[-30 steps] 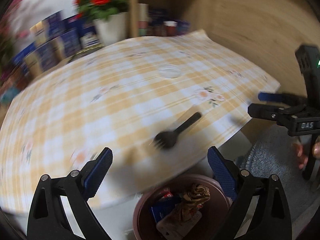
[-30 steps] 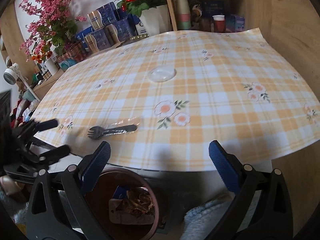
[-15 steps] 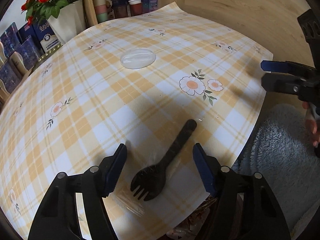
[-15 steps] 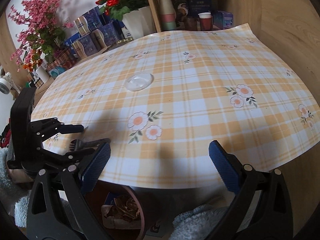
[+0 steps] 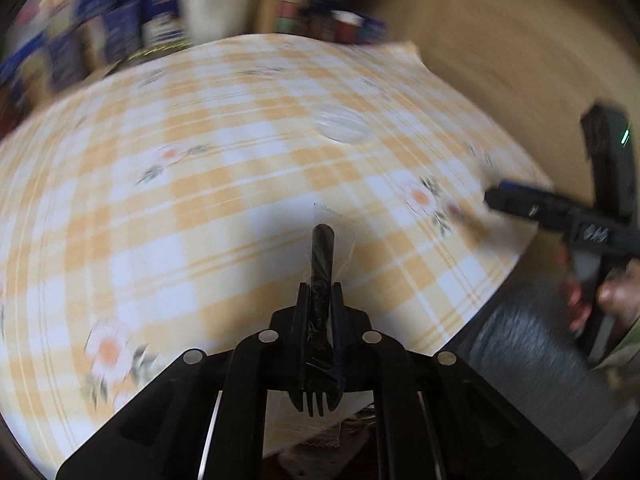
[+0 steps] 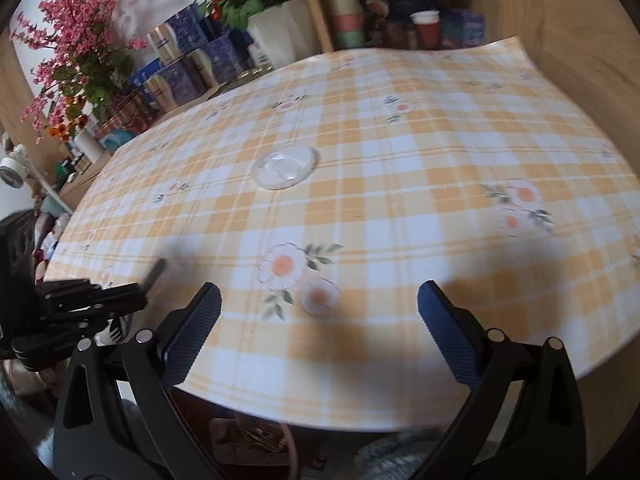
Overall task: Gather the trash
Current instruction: 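Grasp the clear round plastic lid with the right gripper while the left holds the fork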
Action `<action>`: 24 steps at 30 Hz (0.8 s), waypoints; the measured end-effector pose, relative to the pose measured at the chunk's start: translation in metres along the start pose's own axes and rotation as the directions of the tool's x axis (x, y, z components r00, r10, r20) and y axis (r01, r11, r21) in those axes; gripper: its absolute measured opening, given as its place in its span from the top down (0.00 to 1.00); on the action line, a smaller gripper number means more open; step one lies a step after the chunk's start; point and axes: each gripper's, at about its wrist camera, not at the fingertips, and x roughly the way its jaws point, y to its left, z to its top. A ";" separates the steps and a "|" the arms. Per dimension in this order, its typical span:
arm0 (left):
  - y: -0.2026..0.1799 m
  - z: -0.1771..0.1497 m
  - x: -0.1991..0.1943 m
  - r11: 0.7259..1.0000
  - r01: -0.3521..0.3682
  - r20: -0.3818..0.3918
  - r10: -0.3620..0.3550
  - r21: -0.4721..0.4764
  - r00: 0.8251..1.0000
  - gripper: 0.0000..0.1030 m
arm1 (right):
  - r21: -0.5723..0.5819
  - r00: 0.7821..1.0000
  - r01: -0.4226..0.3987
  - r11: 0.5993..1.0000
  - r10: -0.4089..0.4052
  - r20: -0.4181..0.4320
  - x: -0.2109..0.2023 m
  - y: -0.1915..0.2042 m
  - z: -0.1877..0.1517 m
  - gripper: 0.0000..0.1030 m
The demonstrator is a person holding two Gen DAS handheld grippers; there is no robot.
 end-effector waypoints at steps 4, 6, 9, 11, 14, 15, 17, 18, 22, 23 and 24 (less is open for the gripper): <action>0.031 -0.012 -0.035 0.984 -0.010 0.089 0.026 -0.179 0.996 0.90 | -0.073 0.999 0.016 0.997 -0.018 -0.030 0.030 0.016 0.020 0.06; 0.041 -0.018 -0.053 0.974 -0.015 0.128 0.045 -0.228 0.991 0.90 | -0.126 0.998 0.040 0.991 -0.046 -0.045 0.053 0.027 0.037 0.06; 0.051 -0.026 -0.077 0.962 -0.023 0.167 0.071 -0.273 0.983 0.90 | -0.123 0.994 0.071 0.990 -0.080 -0.075 0.080 0.032 0.057 0.06; 0.054 -0.031 -0.088 0.959 -0.029 0.176 0.082 -0.283 0.981 0.90 | -0.123 0.989 0.096 0.988 -0.109 -0.099 0.101 0.038 0.073 0.06; 0.057 -0.041 -0.102 0.958 -0.054 0.180 0.108 -0.281 0.978 0.90 | -0.156 0.982 0.142 0.978 -0.159 -0.103 0.124 0.051 0.091 0.06; 0.058 -0.046 -0.106 0.957 -0.062 0.182 0.118 -0.285 0.976 0.90 | -0.149 0.980 0.154 0.977 -0.170 -0.100 0.127 0.053 0.095 0.06; 0.061 -0.054 -0.114 0.951 -0.062 0.190 0.124 -0.302 0.974 0.90 | -0.123 0.980 0.160 0.979 -0.172 -0.097 0.133 0.054 0.101 0.06; 0.064 -0.059 -0.118 0.947 -0.060 0.195 0.126 -0.314 0.973 0.90 | -0.119 0.979 0.168 0.979 -0.180 -0.094 0.135 0.055 0.103 0.06; 0.072 -0.070 -0.126 0.940 -0.064 0.203 0.139 -0.336 0.969 0.90 | -0.139 0.976 0.198 0.970 -0.209 -0.067 0.135 0.061 0.102 0.20; 0.074 -0.072 -0.128 0.938 -0.063 0.207 0.140 -0.340 0.968 0.90 | -0.142 0.977 0.194 0.971 -0.204 -0.064 0.134 0.062 0.102 0.29; 0.075 -0.074 -0.130 0.937 -0.060 0.212 0.139 -0.343 0.967 0.90 | -0.147 0.978 0.188 0.971 -0.199 -0.062 0.132 0.063 0.100 0.35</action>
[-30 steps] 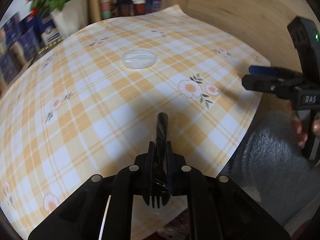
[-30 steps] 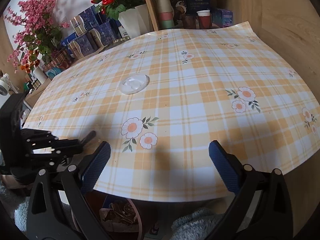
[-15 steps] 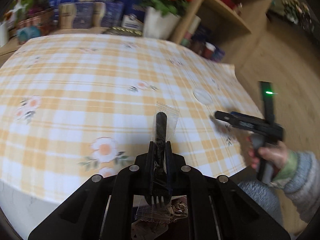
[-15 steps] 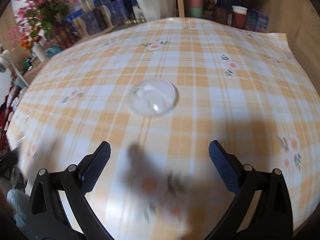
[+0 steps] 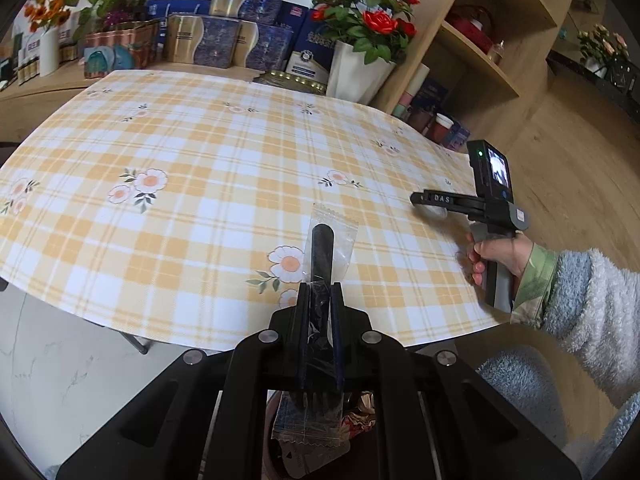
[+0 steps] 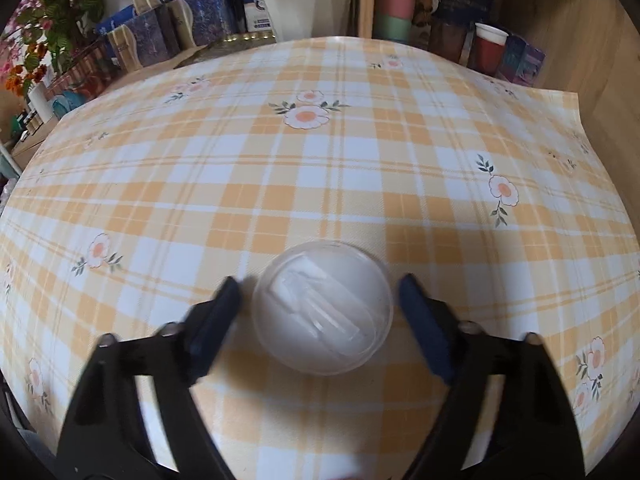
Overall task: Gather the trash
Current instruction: 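Grasp the clear round plastic lid with the right gripper while the left holds the fork, then carry the black fork and clear lid with both grippers down over the bin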
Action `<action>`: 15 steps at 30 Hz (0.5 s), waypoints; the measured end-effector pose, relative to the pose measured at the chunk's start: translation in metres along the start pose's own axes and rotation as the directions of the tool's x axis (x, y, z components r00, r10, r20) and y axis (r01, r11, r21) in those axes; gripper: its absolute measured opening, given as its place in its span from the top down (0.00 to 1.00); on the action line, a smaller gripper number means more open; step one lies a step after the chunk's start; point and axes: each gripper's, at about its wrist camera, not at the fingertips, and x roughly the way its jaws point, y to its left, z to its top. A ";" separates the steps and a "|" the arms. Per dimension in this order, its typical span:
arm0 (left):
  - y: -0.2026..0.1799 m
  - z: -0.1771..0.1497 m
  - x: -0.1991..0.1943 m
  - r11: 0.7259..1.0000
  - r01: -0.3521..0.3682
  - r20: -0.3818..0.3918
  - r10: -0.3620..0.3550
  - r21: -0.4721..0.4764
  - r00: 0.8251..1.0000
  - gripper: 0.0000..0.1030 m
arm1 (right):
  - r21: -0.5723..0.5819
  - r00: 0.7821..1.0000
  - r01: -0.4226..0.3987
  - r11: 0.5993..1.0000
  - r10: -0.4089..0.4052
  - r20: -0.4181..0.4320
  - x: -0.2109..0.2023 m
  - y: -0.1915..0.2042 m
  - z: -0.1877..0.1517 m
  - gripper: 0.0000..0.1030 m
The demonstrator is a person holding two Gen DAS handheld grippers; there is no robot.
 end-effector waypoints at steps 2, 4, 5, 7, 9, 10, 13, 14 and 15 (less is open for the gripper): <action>0.001 0.000 -0.003 1.000 0.007 0.008 -0.007 -0.006 1.000 0.90 | -0.011 1.000 -0.029 1.000 0.029 -0.012 -0.005 0.003 -0.003 0.35; -0.001 0.000 -0.006 1.000 0.015 0.016 -0.015 -0.004 1.000 0.90 | -0.010 0.998 -0.054 0.999 0.054 0.012 -0.017 0.005 -0.008 0.35; -0.002 0.000 -0.007 1.000 0.020 0.023 -0.020 -0.001 1.000 0.90 | -0.011 0.997 -0.066 0.998 0.066 0.027 -0.022 0.006 -0.010 0.35; -0.006 -0.001 -0.010 1.000 0.031 0.029 -0.031 0.004 0.999 0.90 | -0.013 0.995 -0.090 0.996 0.091 0.046 -0.033 0.008 -0.014 0.35; -0.009 -0.004 -0.012 0.999 0.040 0.032 -0.040 0.007 0.999 0.90 | -0.021 0.990 -0.122 0.992 0.124 0.060 -0.047 0.011 -0.021 0.35; -0.011 -0.004 -0.014 0.999 0.044 0.033 -0.044 0.010 0.998 0.90 | -0.026 0.989 -0.130 0.991 0.132 0.067 -0.052 0.012 -0.023 0.35; -0.016 -0.009 -0.018 0.998 0.053 0.036 -0.054 0.021 0.998 0.90 | -0.047 0.981 -0.170 0.984 0.173 0.089 -0.074 0.018 -0.037 0.35; -0.017 -0.010 -0.020 0.998 0.056 0.037 -0.056 0.022 0.998 0.90 | -0.052 0.977 -0.188 0.981 0.192 0.096 -0.082 0.019 -0.044 0.35; -0.018 -0.011 -0.022 0.998 0.059 0.038 -0.059 0.022 0.998 0.90 | -0.053 0.972 -0.208 0.977 0.212 0.104 -0.091 0.020 -0.051 0.35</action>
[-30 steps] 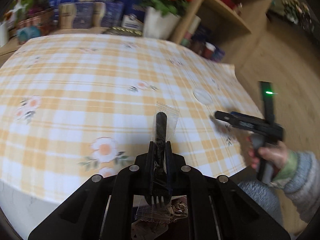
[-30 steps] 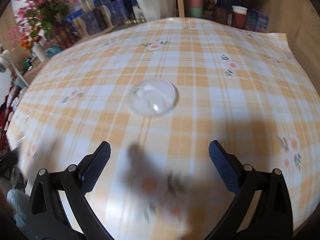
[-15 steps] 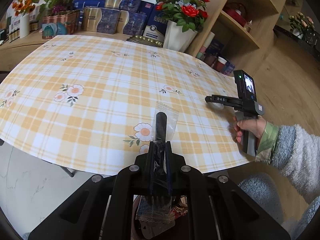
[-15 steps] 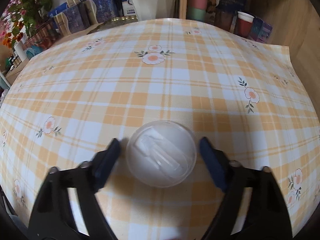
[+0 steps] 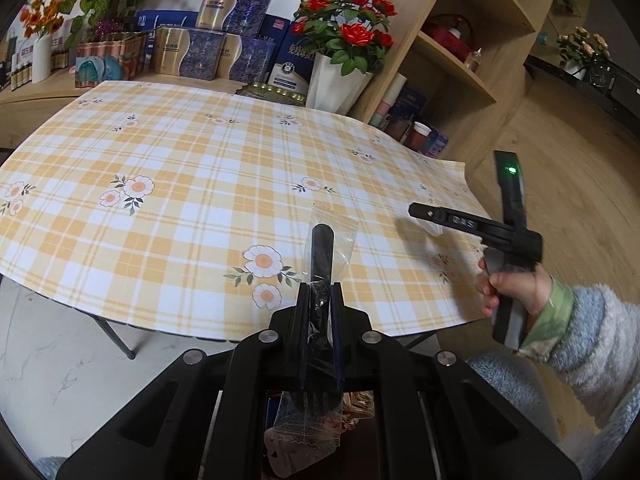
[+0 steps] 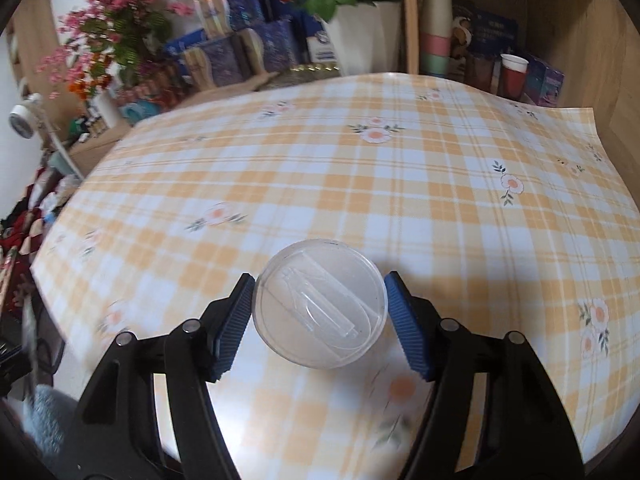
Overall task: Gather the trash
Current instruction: 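Carry the black fork and clear lid with both grippers down over the bin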
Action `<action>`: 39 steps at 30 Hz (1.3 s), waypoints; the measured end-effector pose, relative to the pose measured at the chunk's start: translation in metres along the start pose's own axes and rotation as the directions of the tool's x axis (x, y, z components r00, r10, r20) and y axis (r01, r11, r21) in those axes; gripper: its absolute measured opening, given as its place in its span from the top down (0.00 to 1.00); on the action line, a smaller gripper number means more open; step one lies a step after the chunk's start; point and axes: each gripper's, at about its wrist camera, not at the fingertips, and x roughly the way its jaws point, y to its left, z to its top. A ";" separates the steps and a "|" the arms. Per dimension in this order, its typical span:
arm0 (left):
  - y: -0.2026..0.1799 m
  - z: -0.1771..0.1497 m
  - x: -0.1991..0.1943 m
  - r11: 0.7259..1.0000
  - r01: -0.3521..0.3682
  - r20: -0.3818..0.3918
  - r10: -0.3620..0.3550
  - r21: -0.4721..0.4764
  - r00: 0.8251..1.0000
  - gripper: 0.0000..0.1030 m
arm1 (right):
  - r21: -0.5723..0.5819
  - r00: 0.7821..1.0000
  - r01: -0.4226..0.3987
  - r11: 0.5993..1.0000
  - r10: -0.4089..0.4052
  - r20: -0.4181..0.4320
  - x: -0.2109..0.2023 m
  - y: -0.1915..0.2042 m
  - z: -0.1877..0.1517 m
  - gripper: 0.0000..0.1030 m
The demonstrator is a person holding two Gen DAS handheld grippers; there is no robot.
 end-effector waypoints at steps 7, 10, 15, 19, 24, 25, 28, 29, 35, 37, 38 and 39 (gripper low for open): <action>-0.008 -0.019 -0.011 1.000 0.011 -0.008 -0.011 0.021 1.000 0.90 | 0.046 0.993 -0.114 0.992 0.113 0.016 -0.045 0.018 -0.044 0.35; -0.010 -0.027 -0.016 0.999 0.017 -0.011 -0.017 0.028 1.000 0.90 | 0.044 0.989 -0.150 0.988 0.150 0.013 -0.061 0.029 -0.066 0.35; -0.016 -0.044 -0.021 0.999 0.021 -0.023 -0.020 0.046 1.000 0.90 | -0.004 0.980 -0.199 0.980 0.198 -0.028 -0.077 0.051 -0.107 0.35; -0.019 -0.055 -0.025 0.998 0.021 -0.027 -0.019 0.061 0.999 0.90 | -0.046 0.971 -0.225 0.973 0.220 -0.093 -0.075 0.067 -0.139 0.35; -0.023 -0.066 -0.028 0.997 0.015 -0.020 -0.014 0.071 1.000 0.90 | -0.041 0.958 -0.253 0.967 0.244 -0.154 -0.061 0.077 -0.165 0.35; -0.023 -0.067 -0.027 0.997 0.012 -0.020 -0.010 0.075 1.000 0.90 | -0.039 0.954 -0.254 0.967 0.243 -0.173 -0.055 0.079 -0.170 0.35; -0.024 -0.074 -0.025 0.997 0.009 -0.025 -0.007 0.078 1.000 0.90 | -0.027 0.945 -0.257 0.966 0.245 -0.217 -0.043 0.082 -0.179 0.35; -0.023 -0.075 -0.024 0.997 0.005 -0.026 -0.003 0.077 1.000 0.90 | -0.020 0.942 -0.257 0.966 0.246 -0.229 -0.040 0.081 -0.180 0.35; -0.013 -0.081 -0.016 0.999 0.008 -0.033 -0.007 0.033 0.999 0.90 | 0.020 0.922 -0.262 0.965 0.256 -0.289 -0.025 0.080 -0.186 0.24; -0.012 -0.082 -0.013 0.999 0.006 -0.040 -0.005 0.033 0.999 0.90 | 0.023 0.928 -0.248 0.968 0.245 -0.282 -0.026 0.079 -0.186 0.15; -0.013 -0.083 -0.013 0.999 0.005 -0.043 -0.004 0.035 0.999 0.90 | 0.023 0.929 -0.248 0.969 0.244 -0.276 -0.027 0.079 -0.186 0.14; -0.014 -0.084 -0.012 0.999 0.005 -0.047 -0.003 0.041 0.999 0.90 | 0.024 0.933 -0.245 0.969 0.242 -0.268 -0.030 0.078 -0.185 0.14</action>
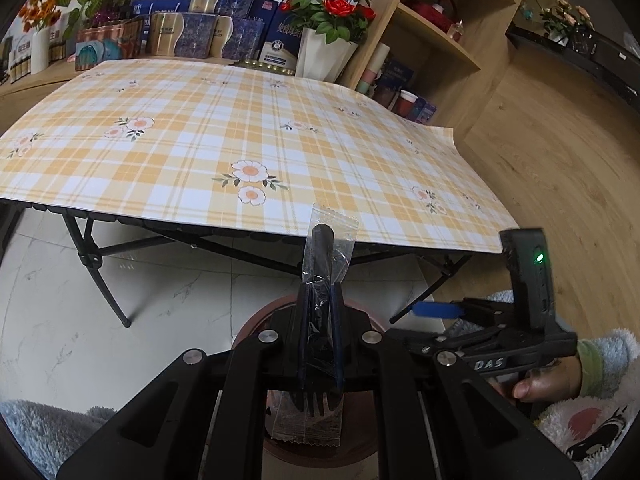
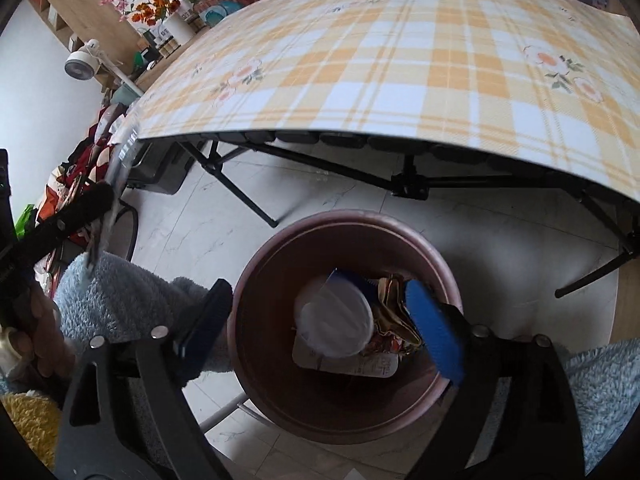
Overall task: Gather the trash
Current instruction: 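Carry the black fork and clear lid with both grippers down over the bin, then open the right gripper to drop the lid while the left drops the black fork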
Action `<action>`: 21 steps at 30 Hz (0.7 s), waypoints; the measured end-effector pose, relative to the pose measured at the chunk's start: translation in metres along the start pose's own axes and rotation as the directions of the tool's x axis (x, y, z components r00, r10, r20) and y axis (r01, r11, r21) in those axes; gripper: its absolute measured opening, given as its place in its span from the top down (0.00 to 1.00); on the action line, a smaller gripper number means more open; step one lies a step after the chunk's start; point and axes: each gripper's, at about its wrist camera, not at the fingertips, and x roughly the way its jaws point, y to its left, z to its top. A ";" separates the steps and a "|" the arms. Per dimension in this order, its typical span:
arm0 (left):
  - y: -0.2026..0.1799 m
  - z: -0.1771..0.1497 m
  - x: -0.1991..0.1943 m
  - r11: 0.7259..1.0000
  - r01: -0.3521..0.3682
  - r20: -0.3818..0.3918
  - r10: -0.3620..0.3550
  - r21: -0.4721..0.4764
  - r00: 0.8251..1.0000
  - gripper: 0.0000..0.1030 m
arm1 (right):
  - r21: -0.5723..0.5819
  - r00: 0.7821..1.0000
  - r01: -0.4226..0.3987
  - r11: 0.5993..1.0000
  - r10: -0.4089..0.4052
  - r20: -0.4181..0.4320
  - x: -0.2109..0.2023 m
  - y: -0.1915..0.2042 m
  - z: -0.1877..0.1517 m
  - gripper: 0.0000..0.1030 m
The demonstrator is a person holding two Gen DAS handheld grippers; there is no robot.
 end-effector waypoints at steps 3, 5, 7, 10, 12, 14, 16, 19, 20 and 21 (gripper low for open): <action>-0.003 -0.002 0.003 1.000 -0.003 -0.007 0.003 0.019 1.000 0.90 | -0.009 0.995 0.063 0.998 -0.062 0.078 -0.017 -0.001 0.001 0.08; -0.005 -0.003 0.005 1.000 -0.003 -0.014 0.003 0.030 1.000 0.90 | -0.010 0.983 0.112 0.994 -0.109 0.145 -0.028 -0.001 0.001 0.06; -0.007 -0.005 0.010 0.999 -0.004 -0.026 0.005 0.043 1.000 0.90 | 0.000 0.957 0.186 0.983 -0.181 0.229 -0.042 -0.003 0.002 0.06; -0.009 -0.008 0.019 0.999 -0.003 -0.059 0.006 0.054 0.998 0.90 | 0.030 0.921 0.260 0.965 -0.257 0.293 -0.053 -0.009 0.004 0.06; -0.009 -0.012 0.027 0.998 0.000 -0.091 0.005 0.057 0.996 0.90 | 0.064 0.902 0.292 0.954 -0.297 0.312 -0.057 -0.017 0.005 0.06; -0.009 -0.016 0.037 0.998 0.010 -0.135 -0.002 0.055 0.991 0.90 | 0.101 0.901 0.297 0.949 -0.314 0.300 -0.056 -0.028 0.007 0.06; -0.007 -0.020 0.049 0.998 0.014 -0.185 -0.004 0.054 0.983 0.90 | 0.139 0.908 0.290 0.947 -0.318 0.274 -0.052 -0.038 0.010 0.06; -0.006 -0.026 0.065 0.998 0.013 -0.246 0.000 0.053 0.969 0.90 | 0.174 0.910 0.285 0.943 -0.323 0.260 -0.050 -0.046 0.009 0.06; -0.006 -0.027 0.068 0.998 0.015 -0.259 -0.001 0.054 0.966 0.90 | 0.179 0.910 0.283 0.942 -0.323 0.260 -0.050 -0.047 0.008 0.06; -0.006 -0.029 0.072 0.998 0.016 -0.276 0.001 0.059 0.961 0.90 | 0.184 0.910 0.282 0.942 -0.323 0.259 -0.050 -0.048 0.008 0.06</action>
